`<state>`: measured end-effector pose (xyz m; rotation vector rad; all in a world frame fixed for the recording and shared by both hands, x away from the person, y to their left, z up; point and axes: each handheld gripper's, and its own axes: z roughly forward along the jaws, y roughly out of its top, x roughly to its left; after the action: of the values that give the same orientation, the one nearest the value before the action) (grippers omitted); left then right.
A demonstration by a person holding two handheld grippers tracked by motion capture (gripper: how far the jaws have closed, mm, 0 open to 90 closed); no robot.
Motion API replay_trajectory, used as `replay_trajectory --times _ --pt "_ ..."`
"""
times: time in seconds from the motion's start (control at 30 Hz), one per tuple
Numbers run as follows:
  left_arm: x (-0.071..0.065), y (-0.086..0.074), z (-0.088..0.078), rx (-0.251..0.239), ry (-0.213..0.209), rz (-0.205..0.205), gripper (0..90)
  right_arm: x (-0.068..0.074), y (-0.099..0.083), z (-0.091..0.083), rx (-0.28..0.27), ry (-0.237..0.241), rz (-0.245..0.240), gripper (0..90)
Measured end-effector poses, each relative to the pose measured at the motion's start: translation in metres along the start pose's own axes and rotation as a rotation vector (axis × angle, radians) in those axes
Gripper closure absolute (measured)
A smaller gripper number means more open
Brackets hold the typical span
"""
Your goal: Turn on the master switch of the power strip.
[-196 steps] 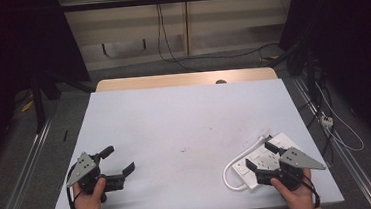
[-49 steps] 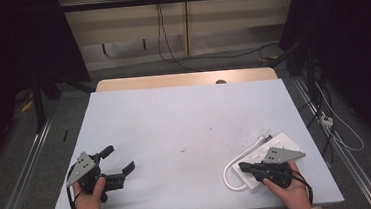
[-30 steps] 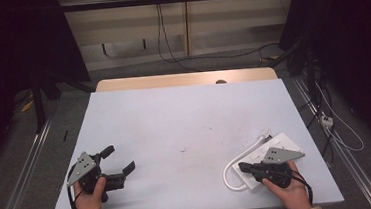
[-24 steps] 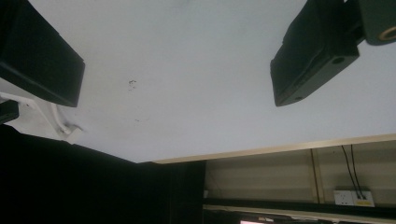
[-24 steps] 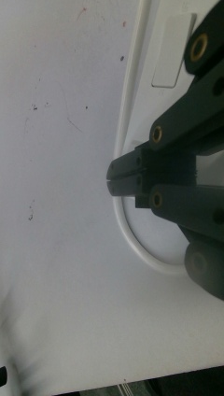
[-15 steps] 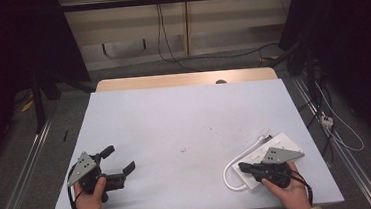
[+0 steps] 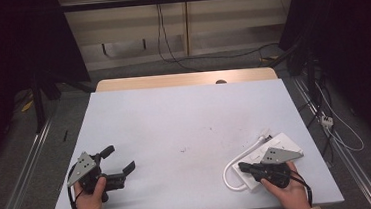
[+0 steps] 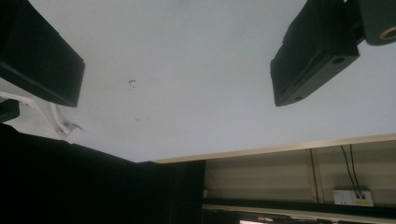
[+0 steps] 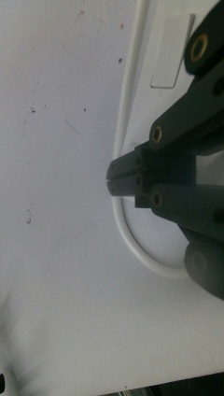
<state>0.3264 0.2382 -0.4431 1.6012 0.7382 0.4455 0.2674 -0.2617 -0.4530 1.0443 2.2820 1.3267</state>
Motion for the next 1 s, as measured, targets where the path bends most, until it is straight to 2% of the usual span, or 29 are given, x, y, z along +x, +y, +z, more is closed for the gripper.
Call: replay_trajectory --times 0.43,0.6,0.7,0.77,0.97,1.0 --pt "-0.0003 0.0003 -0.0011 -0.012 0.005 -0.006 2.6 0.0014 0.0003 0.0004 0.011 -0.011 0.005 90.0" --pt "0.0 0.001 -0.002 -0.018 0.007 -0.006 2.6 -0.0011 -0.0012 -0.0007 -0.006 -0.01 -0.004 90.0" --pt "0.0011 0.0012 -0.0024 -0.017 0.008 -0.004 2.6 -0.0052 -0.0017 -0.0054 -0.021 -0.024 0.008 90.0" --pt "0.0015 0.0008 -0.0018 -0.013 0.008 -0.005 2.6 -0.0072 -0.0028 -0.007 -0.047 -0.009 0.038 90.0" --pt "0.0011 0.0011 -0.0018 -0.016 0.006 -0.003 2.6 -0.0028 0.0017 -0.0059 -0.052 0.001 0.016 89.9" --pt "0.0012 0.0012 -0.002 -0.016 0.007 -0.004 2.6 -0.0026 0.0018 -0.0057 -0.054 0.004 0.017 86.0"
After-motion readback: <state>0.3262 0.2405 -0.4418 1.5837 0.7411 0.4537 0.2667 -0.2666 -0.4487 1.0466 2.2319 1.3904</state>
